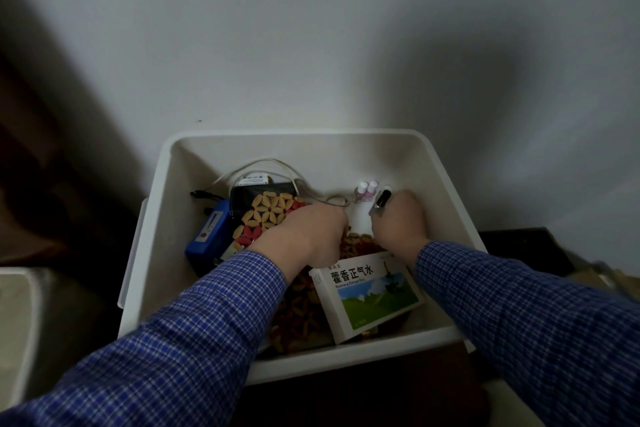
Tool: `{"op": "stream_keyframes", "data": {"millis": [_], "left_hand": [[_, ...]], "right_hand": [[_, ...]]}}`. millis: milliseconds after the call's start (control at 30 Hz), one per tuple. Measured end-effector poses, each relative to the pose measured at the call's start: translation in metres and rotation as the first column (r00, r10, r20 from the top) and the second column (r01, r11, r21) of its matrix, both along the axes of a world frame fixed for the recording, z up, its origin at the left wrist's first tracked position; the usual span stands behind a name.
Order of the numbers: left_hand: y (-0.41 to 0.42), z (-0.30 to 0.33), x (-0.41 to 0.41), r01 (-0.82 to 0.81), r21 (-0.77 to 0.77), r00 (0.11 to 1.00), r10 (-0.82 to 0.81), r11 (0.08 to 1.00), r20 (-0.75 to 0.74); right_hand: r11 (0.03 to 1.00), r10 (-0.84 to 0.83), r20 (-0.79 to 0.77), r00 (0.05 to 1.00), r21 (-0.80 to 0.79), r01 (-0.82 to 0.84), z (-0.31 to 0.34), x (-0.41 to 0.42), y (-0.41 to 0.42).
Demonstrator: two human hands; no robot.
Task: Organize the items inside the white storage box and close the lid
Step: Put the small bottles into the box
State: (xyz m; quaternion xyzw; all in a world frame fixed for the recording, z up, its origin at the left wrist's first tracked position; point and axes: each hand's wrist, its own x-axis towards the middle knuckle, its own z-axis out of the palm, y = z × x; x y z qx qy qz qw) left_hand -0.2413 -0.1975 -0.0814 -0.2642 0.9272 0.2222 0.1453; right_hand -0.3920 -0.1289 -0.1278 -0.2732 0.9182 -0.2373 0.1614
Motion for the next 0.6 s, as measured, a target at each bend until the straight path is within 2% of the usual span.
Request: {"op": "stream_keyframes", "data": {"millis": [100, 200, 333, 433, 600], "left_hand": [[-0.001, -0.001, 0.0, -0.001, 0.004, 1.0, 0.001, 1.0, -0.001], [-0.001, -0.001, -0.001, 0.001, 0.011, 1.0, -0.001, 1.0, 0.0], [-0.002, -0.004, -0.002, -0.002, 0.009, 1.0, 0.002, 1.0, -0.008], [-0.002, -0.006, -0.002, -0.005, 0.004, 1.0, 0.005, 1.0, -0.014], [-0.002, -0.008, -0.003, 0.004, 0.001, 1.0, -0.004, 1.0, -0.017]], "right_hand": [[0.998, 0.012, -0.003, 1.0, 0.067, -0.012, -0.005, -0.001, -0.005], [0.994, -0.063, 0.032, 0.998, 0.093, 0.06, -0.01, 0.0, -0.012], [0.979, -0.2, 0.083, 0.976, 0.045, 0.197, -0.017, 0.0, -0.024], [0.948, -0.304, 0.136, 0.943, -0.053, 0.313, -0.02, 0.0, -0.031], [0.925, -0.324, 0.226, 0.919, -0.127, 0.358, -0.019, 0.0, -0.039]]}}
